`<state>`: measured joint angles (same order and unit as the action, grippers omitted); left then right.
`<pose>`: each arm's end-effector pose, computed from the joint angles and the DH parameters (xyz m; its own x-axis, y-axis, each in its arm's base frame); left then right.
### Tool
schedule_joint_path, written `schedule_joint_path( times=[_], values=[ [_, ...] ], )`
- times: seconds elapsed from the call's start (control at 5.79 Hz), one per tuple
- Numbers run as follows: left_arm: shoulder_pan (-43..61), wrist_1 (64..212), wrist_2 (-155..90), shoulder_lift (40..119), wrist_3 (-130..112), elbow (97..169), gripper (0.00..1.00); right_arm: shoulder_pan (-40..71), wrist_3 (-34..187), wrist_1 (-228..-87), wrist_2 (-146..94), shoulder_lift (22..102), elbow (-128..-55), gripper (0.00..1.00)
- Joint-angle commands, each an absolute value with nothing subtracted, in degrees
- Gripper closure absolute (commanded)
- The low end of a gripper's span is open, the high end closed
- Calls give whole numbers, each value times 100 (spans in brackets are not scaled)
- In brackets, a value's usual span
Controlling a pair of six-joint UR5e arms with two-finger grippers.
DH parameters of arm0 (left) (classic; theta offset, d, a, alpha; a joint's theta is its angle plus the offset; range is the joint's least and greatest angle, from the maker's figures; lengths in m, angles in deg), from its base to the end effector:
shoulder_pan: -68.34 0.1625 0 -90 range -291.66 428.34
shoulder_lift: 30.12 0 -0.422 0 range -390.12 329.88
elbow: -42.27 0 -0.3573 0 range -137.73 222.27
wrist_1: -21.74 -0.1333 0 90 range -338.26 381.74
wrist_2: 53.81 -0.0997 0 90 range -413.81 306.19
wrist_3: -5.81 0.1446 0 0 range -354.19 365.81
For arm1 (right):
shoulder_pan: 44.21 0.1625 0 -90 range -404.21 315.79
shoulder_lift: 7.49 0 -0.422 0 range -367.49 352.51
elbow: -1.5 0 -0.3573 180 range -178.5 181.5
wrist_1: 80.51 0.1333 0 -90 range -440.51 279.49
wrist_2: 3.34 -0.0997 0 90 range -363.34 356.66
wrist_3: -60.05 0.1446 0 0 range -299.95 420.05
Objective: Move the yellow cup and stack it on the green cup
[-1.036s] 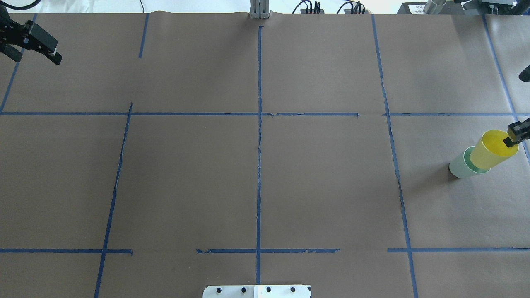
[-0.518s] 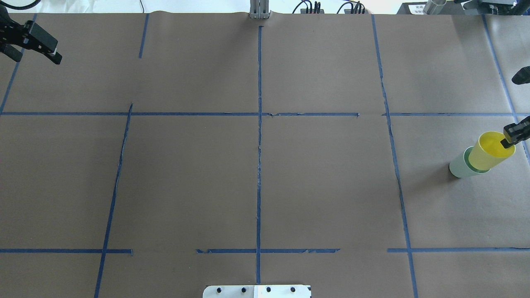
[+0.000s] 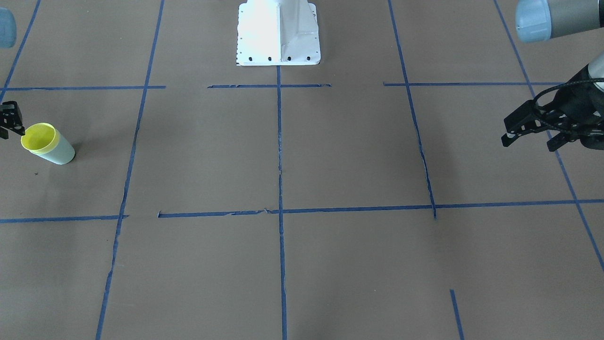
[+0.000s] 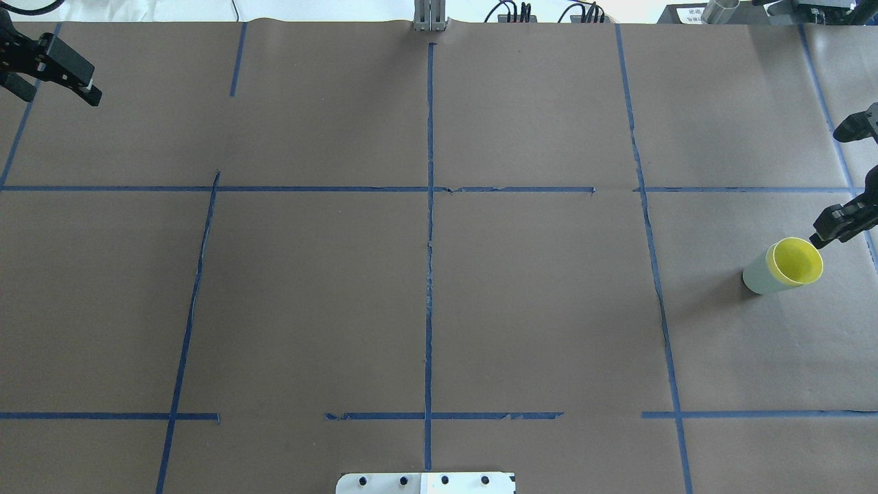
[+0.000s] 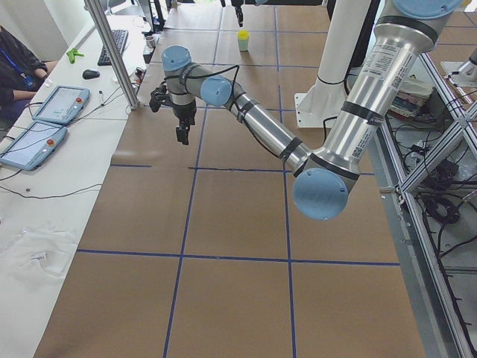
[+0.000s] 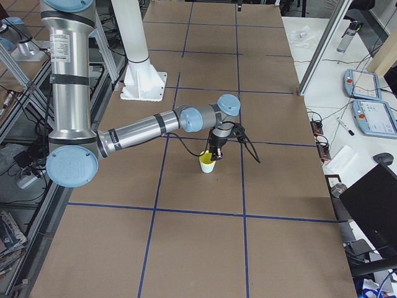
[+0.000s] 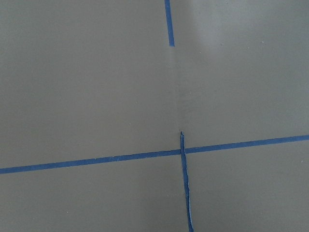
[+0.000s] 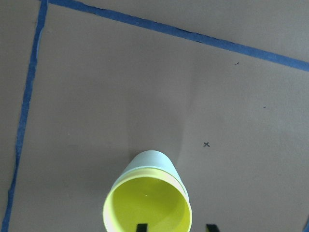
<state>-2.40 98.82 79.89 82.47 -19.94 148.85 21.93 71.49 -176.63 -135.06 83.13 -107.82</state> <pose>0.1581 -0.5536 0.3761 0.6525 0.1068 -0.7503 -0.0137 0.9915 0.1292 -0.1500 -0.4308 0.5535 0.6899 -0.2488 0.6798 0.2632 0.9610 0.0846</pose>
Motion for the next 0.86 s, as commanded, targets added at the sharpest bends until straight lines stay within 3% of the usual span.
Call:
schedule_joint_path(
  times=[0.0,0.35,0.69],
  values=[
    [-232,9899,7969,8177,-1942,14906,0,2694,7025,-17666,-13517,8233,-10783,0],
    [-267,10162,7943,7617,-448,14749,0,3547,6054,-17744,-13561,8364,-10687,0],
    [-1062,10172,7943,7161,889,14363,0,4154,5733,-17718,-13649,8847,-10678,0]
  ],
)
